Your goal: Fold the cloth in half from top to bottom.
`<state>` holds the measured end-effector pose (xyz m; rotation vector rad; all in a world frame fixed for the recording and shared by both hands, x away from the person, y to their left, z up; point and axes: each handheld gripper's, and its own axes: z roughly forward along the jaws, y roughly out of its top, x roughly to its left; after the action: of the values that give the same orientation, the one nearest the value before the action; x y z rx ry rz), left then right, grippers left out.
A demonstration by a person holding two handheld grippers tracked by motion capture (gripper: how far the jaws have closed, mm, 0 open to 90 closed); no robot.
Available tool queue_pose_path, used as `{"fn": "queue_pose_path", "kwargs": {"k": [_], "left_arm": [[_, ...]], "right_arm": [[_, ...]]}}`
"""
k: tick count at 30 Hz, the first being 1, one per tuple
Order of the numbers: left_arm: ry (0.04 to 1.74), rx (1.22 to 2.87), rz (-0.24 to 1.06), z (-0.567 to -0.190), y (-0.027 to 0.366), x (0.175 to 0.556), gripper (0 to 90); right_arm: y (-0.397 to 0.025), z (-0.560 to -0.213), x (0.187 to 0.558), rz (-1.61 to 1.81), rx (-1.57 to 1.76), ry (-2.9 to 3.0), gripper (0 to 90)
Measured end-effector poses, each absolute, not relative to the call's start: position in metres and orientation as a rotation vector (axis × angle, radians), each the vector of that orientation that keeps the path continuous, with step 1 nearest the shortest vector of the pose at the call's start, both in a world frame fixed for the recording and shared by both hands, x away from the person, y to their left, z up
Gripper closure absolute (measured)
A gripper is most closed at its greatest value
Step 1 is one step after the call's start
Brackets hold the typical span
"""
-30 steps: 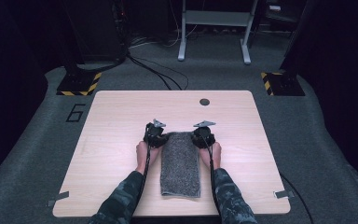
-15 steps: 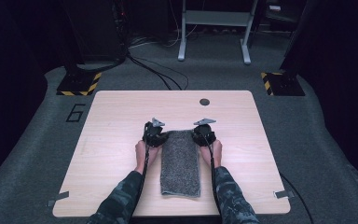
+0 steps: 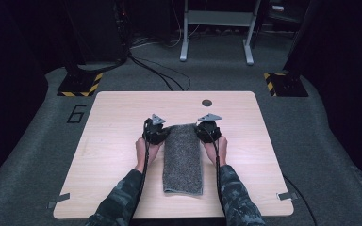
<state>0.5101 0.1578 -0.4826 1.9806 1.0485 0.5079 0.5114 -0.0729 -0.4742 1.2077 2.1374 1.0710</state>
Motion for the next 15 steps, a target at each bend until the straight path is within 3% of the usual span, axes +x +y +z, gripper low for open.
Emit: {"fn": "queue_pose_path", "kwargs": {"k": [15], "left_arm": [[0.929,1.947,0.63,-0.445,0.161,0.513,86.1]], "right_arm": [[-0.076,-0.442,0.51,1.154,1.089,2.051,86.7]]}}
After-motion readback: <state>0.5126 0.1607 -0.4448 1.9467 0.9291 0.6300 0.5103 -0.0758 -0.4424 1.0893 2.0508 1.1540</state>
